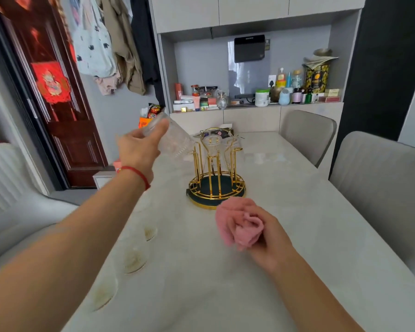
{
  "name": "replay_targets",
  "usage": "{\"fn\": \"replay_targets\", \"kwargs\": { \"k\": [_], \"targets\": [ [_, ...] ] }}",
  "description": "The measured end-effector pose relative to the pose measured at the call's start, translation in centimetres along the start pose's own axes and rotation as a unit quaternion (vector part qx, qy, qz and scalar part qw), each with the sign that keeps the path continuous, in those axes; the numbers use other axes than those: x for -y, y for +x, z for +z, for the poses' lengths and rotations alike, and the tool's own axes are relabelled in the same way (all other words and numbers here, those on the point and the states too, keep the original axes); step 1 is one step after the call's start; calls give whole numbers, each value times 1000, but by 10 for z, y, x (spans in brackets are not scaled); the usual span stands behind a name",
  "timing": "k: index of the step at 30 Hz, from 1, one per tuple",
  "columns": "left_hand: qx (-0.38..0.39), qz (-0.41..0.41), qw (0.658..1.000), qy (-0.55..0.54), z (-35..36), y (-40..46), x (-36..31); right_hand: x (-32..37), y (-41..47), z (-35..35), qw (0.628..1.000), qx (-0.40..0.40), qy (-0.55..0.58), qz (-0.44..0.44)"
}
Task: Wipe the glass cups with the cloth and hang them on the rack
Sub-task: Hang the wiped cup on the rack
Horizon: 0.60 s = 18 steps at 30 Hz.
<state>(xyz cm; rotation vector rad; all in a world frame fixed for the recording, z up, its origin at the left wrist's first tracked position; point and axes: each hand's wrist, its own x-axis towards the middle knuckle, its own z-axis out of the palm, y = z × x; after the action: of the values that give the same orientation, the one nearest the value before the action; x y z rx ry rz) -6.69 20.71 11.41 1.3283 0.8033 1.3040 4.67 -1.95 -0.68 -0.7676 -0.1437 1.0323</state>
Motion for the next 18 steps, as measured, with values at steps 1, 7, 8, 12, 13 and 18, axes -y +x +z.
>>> {"fn": "replay_targets", "kwargs": {
  "k": [1, 7, 8, 12, 13, 18],
  "targets": [
    [-1, 2, 1000, 4, 2, 12, -5, -4, 2, -3, 1000, 3, 23, 2],
    [-29, 18, 997, 74, 39, 77, -6, -6, 16, -18, 997, 15, 66, 34],
    [-32, 12, 996, 81, 46, 85, -3, -5, 16, -18, 997, 20, 68, 39],
    [-16, 4, 991, 131, 68, 115, 16, -5, 22, -21, 999, 26, 30, 24],
    [-7, 3, 989, 146, 72, 117, 21, -6, 22, -23, 999, 25, 19, 23],
    [14, -16, 977, 211, 91, 120, 43, -8, 26, -27, 999, -3, -43, -16]
  ]
}}
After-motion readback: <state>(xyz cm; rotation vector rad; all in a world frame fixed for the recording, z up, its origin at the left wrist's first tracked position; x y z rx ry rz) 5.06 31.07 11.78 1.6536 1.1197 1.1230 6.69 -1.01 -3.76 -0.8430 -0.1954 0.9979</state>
